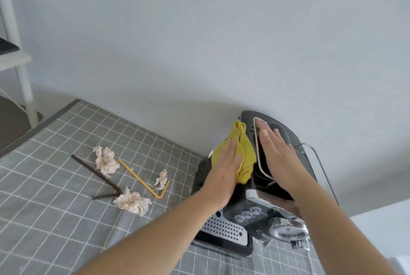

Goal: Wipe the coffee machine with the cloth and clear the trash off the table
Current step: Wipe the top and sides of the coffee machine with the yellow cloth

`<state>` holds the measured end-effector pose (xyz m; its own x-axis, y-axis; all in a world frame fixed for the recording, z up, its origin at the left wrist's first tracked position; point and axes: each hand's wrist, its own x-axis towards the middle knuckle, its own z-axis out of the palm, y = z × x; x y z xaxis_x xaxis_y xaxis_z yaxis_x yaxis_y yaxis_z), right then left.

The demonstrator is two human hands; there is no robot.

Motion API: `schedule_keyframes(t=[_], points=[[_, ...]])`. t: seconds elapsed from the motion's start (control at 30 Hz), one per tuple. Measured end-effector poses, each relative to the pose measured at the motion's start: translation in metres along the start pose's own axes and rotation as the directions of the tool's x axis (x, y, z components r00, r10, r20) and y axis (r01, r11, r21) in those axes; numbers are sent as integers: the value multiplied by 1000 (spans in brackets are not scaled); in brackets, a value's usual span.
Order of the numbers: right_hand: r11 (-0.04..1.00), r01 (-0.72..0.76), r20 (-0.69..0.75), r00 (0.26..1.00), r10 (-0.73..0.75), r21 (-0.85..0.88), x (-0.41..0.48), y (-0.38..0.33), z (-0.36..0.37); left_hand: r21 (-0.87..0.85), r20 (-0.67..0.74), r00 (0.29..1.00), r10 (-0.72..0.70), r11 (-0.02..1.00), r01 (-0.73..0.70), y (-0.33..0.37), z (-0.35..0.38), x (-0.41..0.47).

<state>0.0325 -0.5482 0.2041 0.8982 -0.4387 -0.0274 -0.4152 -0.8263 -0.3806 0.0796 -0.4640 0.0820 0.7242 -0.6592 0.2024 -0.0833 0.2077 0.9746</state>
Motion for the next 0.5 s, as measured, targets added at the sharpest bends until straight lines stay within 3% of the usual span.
schedule_keyframes(t=[0.13,0.33,0.5], points=[[999,-8,10,1000,8,-44,0,0,2,15,3,992,126,992,-126,4,12,-65],[997,-7,-11,1000,6,-77,-2,-1,2,122,37,999,-16,992,11,10,-6,33],[996,-6,-7,1000,5,-89,-1,1,2,58,6,992,130,990,-130,11,19,-78]])
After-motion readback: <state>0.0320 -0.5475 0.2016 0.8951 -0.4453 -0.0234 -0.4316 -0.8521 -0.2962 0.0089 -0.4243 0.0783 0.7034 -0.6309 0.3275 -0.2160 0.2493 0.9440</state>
